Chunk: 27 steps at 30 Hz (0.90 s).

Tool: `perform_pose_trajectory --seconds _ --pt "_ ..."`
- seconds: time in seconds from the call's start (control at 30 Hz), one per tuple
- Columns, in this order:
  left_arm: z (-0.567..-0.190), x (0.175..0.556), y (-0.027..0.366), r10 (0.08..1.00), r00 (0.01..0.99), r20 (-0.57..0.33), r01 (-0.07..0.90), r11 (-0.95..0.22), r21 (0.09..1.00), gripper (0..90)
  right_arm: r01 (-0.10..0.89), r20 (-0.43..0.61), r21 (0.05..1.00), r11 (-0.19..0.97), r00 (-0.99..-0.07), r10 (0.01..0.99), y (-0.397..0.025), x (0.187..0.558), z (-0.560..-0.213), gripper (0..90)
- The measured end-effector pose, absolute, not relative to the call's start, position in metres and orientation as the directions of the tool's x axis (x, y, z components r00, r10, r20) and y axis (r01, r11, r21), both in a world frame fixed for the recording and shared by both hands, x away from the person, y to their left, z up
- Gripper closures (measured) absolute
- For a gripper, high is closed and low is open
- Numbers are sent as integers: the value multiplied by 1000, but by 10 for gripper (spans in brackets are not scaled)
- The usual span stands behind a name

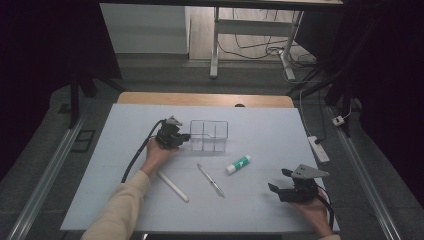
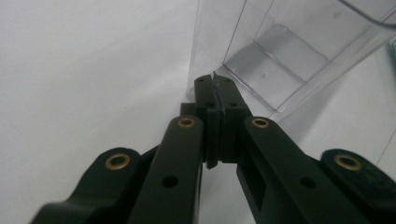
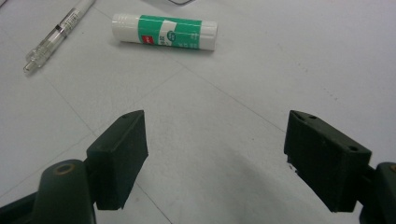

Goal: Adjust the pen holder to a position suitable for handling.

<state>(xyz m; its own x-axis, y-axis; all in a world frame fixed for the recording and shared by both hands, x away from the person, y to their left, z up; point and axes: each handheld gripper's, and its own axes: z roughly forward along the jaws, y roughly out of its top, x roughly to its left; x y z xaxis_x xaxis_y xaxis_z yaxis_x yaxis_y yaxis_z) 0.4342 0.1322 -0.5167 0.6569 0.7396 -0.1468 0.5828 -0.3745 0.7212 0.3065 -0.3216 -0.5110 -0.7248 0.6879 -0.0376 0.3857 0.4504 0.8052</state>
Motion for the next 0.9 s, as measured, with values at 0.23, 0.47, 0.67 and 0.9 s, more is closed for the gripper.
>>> perform_pose_trajectory --seconds 0.23,0.47,0.67,0.9 --pt "-514 432 136 743 656 -136 574 -374 728 888 385 -40 806 449 -722 691 -322 306 -510 210" --pt "-503 416 146 741 659 -129 553 -361 751 872 383 -38 810 445 -722 690 -323 307 -510 210" --pt "-492 396 161 734 665 -135 525 -332 783 713 387 -27 814 433 -719 694 -322 308 -510 209" --pt "-485 369 173 734 667 -132 519 -330 789 486 381 -30 818 430 -719 694 -320 308 -511 207"
